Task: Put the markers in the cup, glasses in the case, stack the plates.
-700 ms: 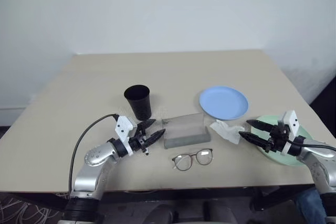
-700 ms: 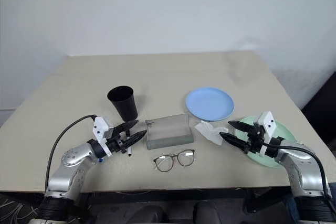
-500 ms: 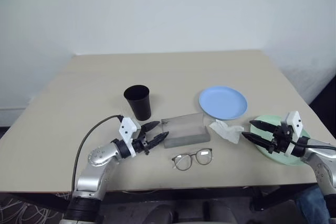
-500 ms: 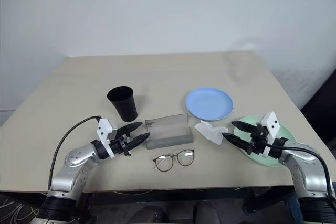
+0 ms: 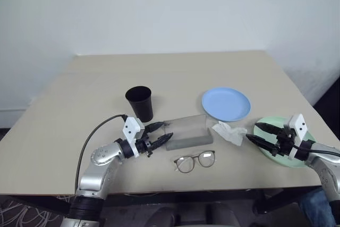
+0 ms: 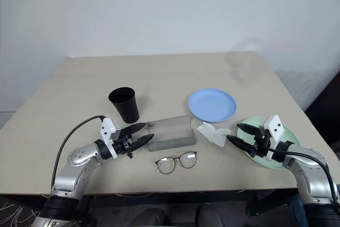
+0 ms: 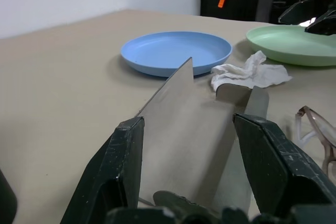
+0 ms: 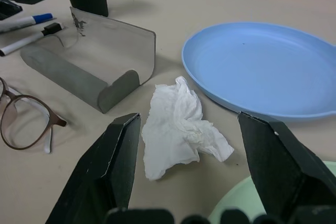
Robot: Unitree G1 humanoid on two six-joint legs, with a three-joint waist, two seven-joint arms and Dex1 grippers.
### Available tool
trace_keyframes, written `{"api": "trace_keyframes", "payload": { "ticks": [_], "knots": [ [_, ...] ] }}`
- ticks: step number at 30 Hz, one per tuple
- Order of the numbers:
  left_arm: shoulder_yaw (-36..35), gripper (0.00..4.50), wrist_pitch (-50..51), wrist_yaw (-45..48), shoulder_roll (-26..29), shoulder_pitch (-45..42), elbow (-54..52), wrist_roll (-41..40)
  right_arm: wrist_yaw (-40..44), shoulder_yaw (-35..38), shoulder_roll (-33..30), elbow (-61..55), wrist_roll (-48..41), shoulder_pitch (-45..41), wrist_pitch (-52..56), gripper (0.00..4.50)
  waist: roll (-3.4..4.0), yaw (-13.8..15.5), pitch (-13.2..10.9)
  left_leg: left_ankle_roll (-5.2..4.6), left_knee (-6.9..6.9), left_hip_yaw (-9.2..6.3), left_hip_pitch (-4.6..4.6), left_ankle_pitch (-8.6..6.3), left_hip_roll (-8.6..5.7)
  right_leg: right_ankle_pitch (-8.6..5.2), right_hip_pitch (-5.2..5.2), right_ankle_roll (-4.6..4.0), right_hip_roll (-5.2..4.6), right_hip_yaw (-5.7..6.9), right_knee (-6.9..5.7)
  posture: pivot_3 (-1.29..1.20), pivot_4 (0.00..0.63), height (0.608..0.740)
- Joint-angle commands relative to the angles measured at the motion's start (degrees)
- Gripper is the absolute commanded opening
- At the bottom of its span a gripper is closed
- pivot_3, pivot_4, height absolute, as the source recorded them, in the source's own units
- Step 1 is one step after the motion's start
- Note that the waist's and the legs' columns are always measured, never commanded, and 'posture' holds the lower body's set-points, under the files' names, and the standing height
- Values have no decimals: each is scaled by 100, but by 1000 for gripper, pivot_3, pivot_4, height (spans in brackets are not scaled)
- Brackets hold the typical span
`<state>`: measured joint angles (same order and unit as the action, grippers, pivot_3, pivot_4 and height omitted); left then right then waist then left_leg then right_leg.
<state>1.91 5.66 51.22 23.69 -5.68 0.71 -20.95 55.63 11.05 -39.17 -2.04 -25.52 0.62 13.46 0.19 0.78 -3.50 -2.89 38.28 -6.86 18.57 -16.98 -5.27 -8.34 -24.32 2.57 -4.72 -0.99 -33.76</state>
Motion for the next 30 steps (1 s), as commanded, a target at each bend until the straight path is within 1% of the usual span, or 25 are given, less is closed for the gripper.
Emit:
{"api": "trace_keyframes", "payload": {
  "ticks": [1, 5, 11, 18, 21, 30],
  "knots": [
    [-76, 2798, -47, 94, 38, -222, 28, -56, -193, 235, -96, -473, -33, 43, 75, 3194, 0, 0, 0, 0, 0, 1, 0, 0, 0, 0, 0, 0, 0, 0, 0, 0, 0, 740],
    [-112, 2798, -81, 106, 29, -293, 153, -50, -395, 298, -118, -785, -12, 276, 276, 3194, -1, 0, 0, 0, 0, 1, 0, 0, 0, 0, 1, 0, 0, 0, 0, 0, 0, 740],
    [-64, 2798, -211, 219, -24, -394, 363, -9, -812, 290, 18, -1352, -34, 610, 598, 3194, -3, 1, -1, -1, 0, 2, 1, -4, 1, 0, -2, 0, -1, -1, 0, 0, 0, 740],
    [152, 2798, -16, 478, -133, -371, 131, -144, -1213, 103, 61, -962, 509, 638, 460, 3194, -6, 0, -2, 6, 4, 6, 2, -8, -1, -1, 2, 1, -4, 0, 2, 0, 0, 740],
    [184, 2798, -9, 536, -133, -306, 111, -130, -1301, 58, 92, -937, 604, 634, 500, 3194, -5, -4, -3, -1, 4, 6, 2, -6, -1, -1, 0, 1, -4, 1, 1, 0, 0, 740],
    [189, 2798, -35, 405, -233, -228, 23, -73, -1701, -290, 243, -990, 1053, 694, 672, 3194, -7, 0, -3, -3, 3, 7, 2, -6, 0, -1, 0, 0, -5, 0, 2, 0, 0, 740]
  ]
}}
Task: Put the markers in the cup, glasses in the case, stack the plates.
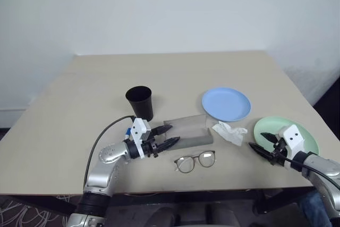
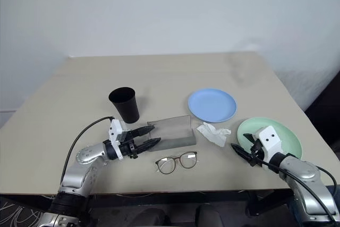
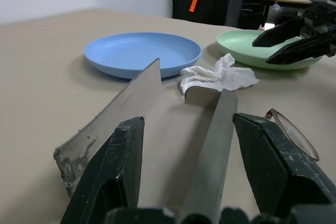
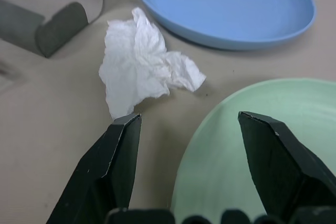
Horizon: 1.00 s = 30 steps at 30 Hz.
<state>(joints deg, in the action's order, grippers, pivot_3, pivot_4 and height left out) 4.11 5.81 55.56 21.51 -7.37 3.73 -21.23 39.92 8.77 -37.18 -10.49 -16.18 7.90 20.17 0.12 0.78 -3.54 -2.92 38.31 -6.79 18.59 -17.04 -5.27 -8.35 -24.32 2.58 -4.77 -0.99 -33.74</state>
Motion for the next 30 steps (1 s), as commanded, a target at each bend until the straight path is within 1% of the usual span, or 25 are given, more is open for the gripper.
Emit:
{"api": "trace_keyframes", "payload": {
  "ticks": [1, 7, 8, 11, 13, 14, 16, 17, 18, 24, 30],
  "knots": [
    [-35, 2798, -58, -46, -17, -54, -281, -39, -183, -143, 82, -128, 197, -33, -2, 3194, 0, -1, 0, 0, 0, -1, 0, 0, 0, 0, 0, 0, 0, 0, 0, 0, 0, 740],
    [-25, 2798, -75, -109, -18, -32, -313, -17, -479, -275, 249, 2, 462, -142, 1, 3194, 0, -1, 0, 3, 0, 0, -1, -2, 0, 0, 0, 0, 0, 0, 0, 0, 0, 740],
    [-20, 2828, -77, -114, -19, -32, -314, -11, -499, -275, 255, 21, 483, -151, 0, 3016, 0, -1, 0, 2, 0, 0, 0, -1, 0, 0, 0, 0, 0, 0, 0, 0, 0, 740],
    [-8, 2841, -88, -119, -23, -45, -298, 6, -576, -280, 253, 49, 574, -175, -2, 2266, -3, -1, 1, 1, 0, -1, -1, -1, 0, 0, 1, 0, 0, 1, 0, 0, 0, 740],
    [-5, 2841, -94, -117, -23, -67, -281, 15, -611, -265, 260, 32, 578, -216, 35, 1578, -4, -3, 1, 1, 0, 0, -1, -1, 0, 0, 1, 0, 0, 0, 0, 0, 0, 740],
    [-4, 2841, -97, -118, -25, -75, -275, 19, -617, -255, 260, 13, 570, -230, 53, 1125, -4, -3, 1, 2, 1, 1, -1, -1, 0, 0, 1, 0, 0, 0, 0, 0, 0, 740],
    [-4, 2841, -104, -117, -28, -87, -262, 25, -629, -241, 255, -24, 563, -250, 79, 458, -11, -4, 2, 3, 2, 5, -4, -1, 2, 0, 3, 0, 0, 0, 0, 0, 0, 740],
    [-2, 2841, -107, -117, -29, -90, -259, 28, -639, -237, 249, -39, 573, -254, 78, 168, -14, -4, 2, 7, 4, 7, -4, -4, 4, 0, 4, 0, 0, 1, 0, 0, 0, 740],
    [-1, 2841, -111, -116, -31, -92, -258, 30, -654, -237, 240, -60, 593, -258, 75, 18, -15, -6, 1, 10, 8, 9, -4, -5, 6, -1, 4, -1, 0, 2, 0, 0, 0, 740],
    [3, 2841, -154, -97, -46, -84, -209, 43, -669, -197, 155, -185, 652, -296, 117, 18, -14, -5, 0, 17, 12, 14, -3, -10, 10, -2, 4, -2, -1, 5, 0, 0, 0, 740],
    [-20, 2841, -221, -67, -58, -75, -128, 63, -746, -158, 109, -240, 748, -438, 157, 18, -13, -2, 0, 5, 12, 14, -1, -4, 9, 1, 1, 2, -1, 5, 0, 0, 0, 740]
  ]
}}
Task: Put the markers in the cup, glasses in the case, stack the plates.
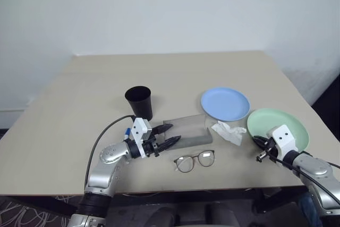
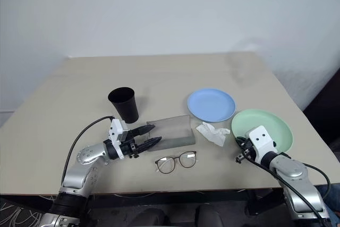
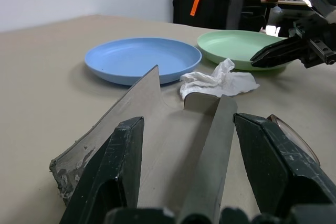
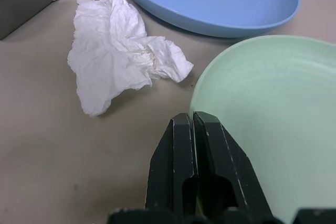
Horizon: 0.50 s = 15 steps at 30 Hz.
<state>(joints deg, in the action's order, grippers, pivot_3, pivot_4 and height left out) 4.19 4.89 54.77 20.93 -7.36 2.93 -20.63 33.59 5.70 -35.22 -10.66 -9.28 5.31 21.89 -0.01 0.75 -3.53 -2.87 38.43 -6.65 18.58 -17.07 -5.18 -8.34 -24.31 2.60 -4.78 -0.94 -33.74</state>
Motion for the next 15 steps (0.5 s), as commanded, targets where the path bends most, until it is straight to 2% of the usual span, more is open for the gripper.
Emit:
{"api": "trace_keyframes", "payload": {
  "ticks": [1, 11, 15],
  "knots": [
    [-33, 2841, -138, 16, 3, -78, -36, 5, -154, 163, -67, -212, 79, -242, -23, 18, 1, 2, -1, 0, 0, -2, 0, 0, 0, 0, 0, 0, 0, 0, 0, 0, 0, 740],
    [-31, 2841, -254, 0, -47, -170, 138, 63, -347, 171, -137, 211, 336, -938, -373, 18, 6, 5, -4, -9, -3, -6, -1, 3, -3, 0, -5, 1, 0, 5, 3, 0, 0, 740],
    [-41, 2841, -319, 1, -66, -216, 221, 88, -144, -26, -204, 627, 418, -1524, -705, 18, 7, -3, -4, -15, -2, -6, -3, 1, -8, 1, -14, 1, -2, 2, 5, 0, 0, 740]
  ]
}}
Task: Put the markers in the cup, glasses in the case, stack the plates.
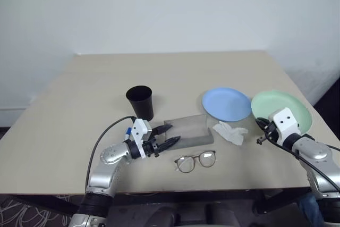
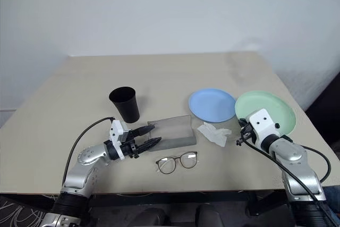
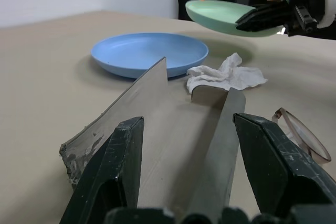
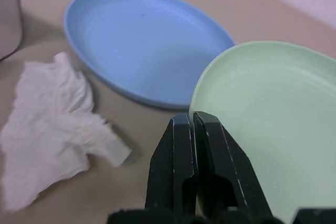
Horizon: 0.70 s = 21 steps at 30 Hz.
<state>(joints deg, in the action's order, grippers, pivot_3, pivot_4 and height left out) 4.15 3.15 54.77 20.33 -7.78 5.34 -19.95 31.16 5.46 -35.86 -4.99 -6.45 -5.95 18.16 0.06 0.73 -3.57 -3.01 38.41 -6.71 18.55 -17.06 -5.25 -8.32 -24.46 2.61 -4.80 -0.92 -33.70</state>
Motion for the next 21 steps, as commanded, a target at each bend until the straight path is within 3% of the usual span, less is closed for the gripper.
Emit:
{"api": "trace_keyframes", "payload": {
  "ticks": [1, 14, 21],
  "knots": [
    [-42, 2841, -147, 0, -5, -188, -13, 19, 221, -118, -158, 196, 165, -556, -456, 18, 0, -1, 0, 0, 0, 1, -1, 0, 0, 0, 0, 0, 0, 0, 0, 0, 0, 740],
    [-71, 2841, -183, -94, -12, -366, 12, 35, 1774, -1457, 345, 3245, 548, -3091, -2026, 18, -2, -13, 1, -6, 1, -10, -5, -2, -7, 18, -1, -14, 1, 1, 1, 0, 0, 740],
    [-106, 2841, -165, -306, 5, -196, -216, 20, 2206, -1655, 706, 4415, 696, -3661, -2610, 18, 2, -28, 3, 1, -9, -13, -4, -9, -10, 32, -11, -22, 1, -1, 4, 0, 0, 740]
  ]
}}
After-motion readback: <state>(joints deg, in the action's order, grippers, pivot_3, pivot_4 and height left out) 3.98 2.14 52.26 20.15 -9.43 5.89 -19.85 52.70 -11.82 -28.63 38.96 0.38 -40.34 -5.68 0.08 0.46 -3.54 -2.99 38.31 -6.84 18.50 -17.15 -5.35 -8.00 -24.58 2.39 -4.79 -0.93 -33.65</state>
